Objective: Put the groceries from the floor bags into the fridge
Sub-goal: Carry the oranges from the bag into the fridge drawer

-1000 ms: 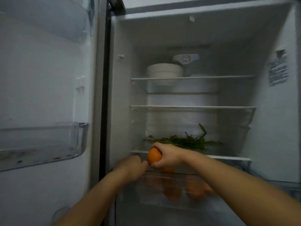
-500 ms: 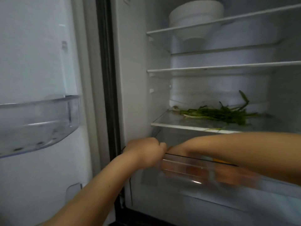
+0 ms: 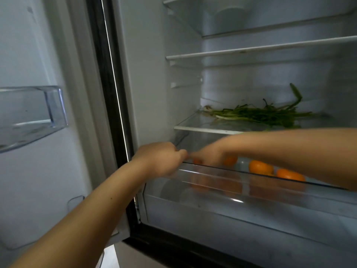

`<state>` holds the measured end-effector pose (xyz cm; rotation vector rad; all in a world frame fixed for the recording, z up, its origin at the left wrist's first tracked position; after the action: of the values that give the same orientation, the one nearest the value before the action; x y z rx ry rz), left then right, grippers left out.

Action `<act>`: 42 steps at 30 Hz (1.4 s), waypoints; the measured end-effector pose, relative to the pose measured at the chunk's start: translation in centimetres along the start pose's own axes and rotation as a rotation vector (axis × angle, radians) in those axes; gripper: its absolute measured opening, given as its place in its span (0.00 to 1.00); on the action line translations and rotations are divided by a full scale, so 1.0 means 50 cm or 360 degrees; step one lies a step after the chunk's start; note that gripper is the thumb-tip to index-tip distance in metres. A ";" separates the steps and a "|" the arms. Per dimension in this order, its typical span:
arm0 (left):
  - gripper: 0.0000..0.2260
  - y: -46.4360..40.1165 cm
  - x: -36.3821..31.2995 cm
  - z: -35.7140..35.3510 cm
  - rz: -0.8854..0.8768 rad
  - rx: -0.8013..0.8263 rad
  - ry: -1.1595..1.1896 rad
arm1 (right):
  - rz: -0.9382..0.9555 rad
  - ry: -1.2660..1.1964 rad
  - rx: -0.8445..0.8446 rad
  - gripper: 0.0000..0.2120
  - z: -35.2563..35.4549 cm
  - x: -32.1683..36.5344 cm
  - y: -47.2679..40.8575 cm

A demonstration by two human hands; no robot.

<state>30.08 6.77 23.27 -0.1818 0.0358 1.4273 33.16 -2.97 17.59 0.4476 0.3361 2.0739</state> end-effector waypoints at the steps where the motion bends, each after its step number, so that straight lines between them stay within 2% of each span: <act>1: 0.19 -0.002 0.002 0.001 0.0012 -0.0014 0.0006 | -0.0050 0.0086 -0.0052 0.27 0.031 -0.002 0.009; 3: 0.19 -0.001 0.001 0.006 0.0009 -0.0069 0.0015 | -0.0081 0.0056 -0.0173 0.26 0.096 0.020 0.051; 5: 0.19 0.003 -0.001 0.013 -0.0015 -0.0133 0.0033 | -0.0085 -0.0185 -0.0317 0.21 0.131 0.046 0.109; 9: 0.19 0.015 -0.004 0.022 -0.0098 -0.0232 0.0110 | -0.0089 -0.0400 -0.0640 0.16 0.121 0.091 0.212; 11: 0.19 0.025 -0.006 0.029 -0.0159 -0.0311 0.0167 | -0.0137 -0.0204 -0.0804 0.15 0.085 0.108 0.262; 13: 0.20 0.044 -0.005 0.039 -0.0225 -0.0448 0.0240 | -0.0249 0.0106 -0.1078 0.15 0.046 0.111 0.319; 18: 0.23 0.118 -0.061 0.052 -0.0603 -0.0847 0.0399 | -0.0926 0.0678 -0.1781 0.23 -0.063 0.040 0.476; 20: 0.22 0.131 -0.093 0.049 -0.0665 -0.0955 0.0310 | -0.0937 0.0816 -0.2035 0.23 -0.079 0.025 0.512; 22: 0.22 0.123 -0.111 0.047 -0.0646 -0.0998 0.0234 | -0.0934 0.0898 -0.2166 0.23 -0.076 0.010 0.525; 27: 0.21 0.038 -0.135 0.030 -0.0575 -0.0839 0.0231 | -0.1003 0.0943 -0.2195 0.22 -0.044 -0.044 0.493; 30: 0.20 -0.027 -0.162 0.007 -0.0694 -0.0648 0.0227 | -0.1035 0.0749 -0.2134 0.23 -0.021 -0.099 0.471; 34: 0.24 -0.116 -0.192 -0.016 -0.0773 -0.0472 0.0071 | -0.1079 0.0567 -0.1874 0.28 -0.001 -0.175 0.430; 40: 0.23 -0.203 -0.227 -0.058 -0.0728 -0.0312 -0.0027 | -0.1070 0.0399 -0.1380 0.24 0.015 -0.289 0.356; 42: 0.22 -0.223 -0.236 -0.070 -0.0731 -0.0263 -0.0018 | -0.1058 0.0364 -0.1314 0.24 0.017 -0.312 0.340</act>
<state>39.65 -6.76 22.54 -0.2974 -0.1269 0.9723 28.09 -24.96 22.50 -0.3657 -0.2326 1.4297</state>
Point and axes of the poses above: each hand's wrist, its own y-axis away from the middle knuckle, its own z-axis out of the back of the hand, x = y × z, the point moved 9 cm from there along -y, towards the middle knuckle, and after that the axes turned 9 degrees about z, right-handed, at the moved point
